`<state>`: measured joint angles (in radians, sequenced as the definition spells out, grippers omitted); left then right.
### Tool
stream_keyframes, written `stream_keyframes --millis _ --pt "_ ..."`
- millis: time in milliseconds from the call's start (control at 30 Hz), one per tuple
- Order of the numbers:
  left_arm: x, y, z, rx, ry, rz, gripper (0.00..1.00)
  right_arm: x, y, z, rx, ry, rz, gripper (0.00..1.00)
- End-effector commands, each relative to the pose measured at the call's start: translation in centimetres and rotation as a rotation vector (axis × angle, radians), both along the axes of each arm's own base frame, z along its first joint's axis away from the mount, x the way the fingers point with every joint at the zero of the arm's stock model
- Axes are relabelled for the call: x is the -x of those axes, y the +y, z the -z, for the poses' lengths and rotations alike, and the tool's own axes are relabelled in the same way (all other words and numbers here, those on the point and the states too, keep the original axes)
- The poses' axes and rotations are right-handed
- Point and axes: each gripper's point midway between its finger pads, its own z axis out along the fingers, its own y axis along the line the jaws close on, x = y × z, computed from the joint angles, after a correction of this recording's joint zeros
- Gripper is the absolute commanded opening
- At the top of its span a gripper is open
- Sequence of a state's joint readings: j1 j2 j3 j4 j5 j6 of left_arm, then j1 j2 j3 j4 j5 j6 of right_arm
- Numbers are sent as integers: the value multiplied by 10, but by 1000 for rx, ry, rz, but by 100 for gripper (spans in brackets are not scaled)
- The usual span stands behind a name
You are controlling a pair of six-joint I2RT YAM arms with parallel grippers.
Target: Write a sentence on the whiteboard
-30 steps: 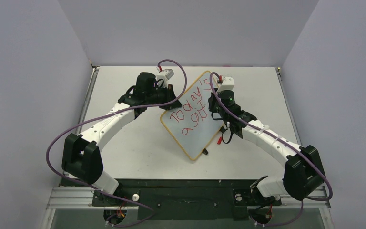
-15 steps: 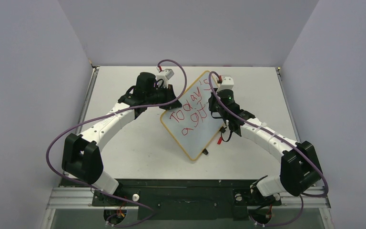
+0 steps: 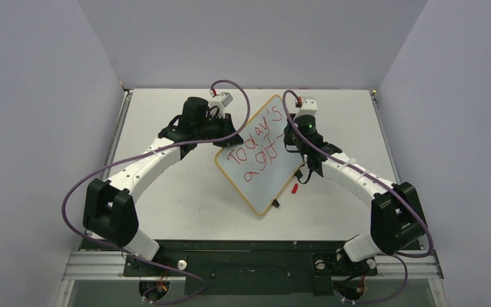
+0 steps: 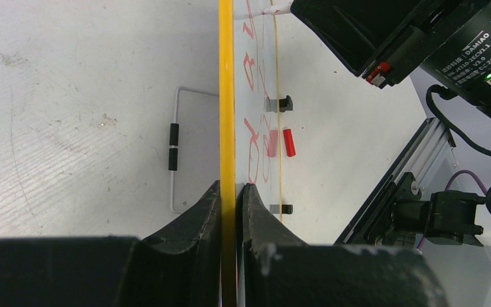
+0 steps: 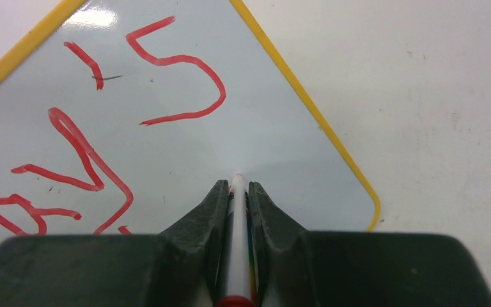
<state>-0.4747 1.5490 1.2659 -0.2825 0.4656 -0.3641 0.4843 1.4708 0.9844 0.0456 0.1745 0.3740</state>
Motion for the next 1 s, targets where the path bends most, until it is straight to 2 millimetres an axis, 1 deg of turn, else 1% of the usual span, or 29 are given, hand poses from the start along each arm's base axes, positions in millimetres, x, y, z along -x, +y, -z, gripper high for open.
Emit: stream_keyframes --millis 0,167,333,467,567,667,967 --pt "-15 6 -9 -43 -125 -4 0 -10 12 -18 -45 -38 -36 0" --pt "-15 6 -10 -44 -130 -5 0 -2 8 -24 -50 -48 -32 0" --pt "-14 6 -10 -41 -129 -3 0 11 5 -39 -89 -78 -38 0" --pt "-14 6 -10 -40 -127 -3 0 16 6 -50 -114 -101 -46 0" --pt "-14 6 -11 -37 -130 -4 0 14 8 -57 -124 -113 -48 0" --pt "-14 5 -11 -37 -129 -2 0 11 11 -58 -130 -113 -53 0" --pt "-14 5 -11 -35 -128 -2 0 0 20 -50 -138 -94 -62 0"
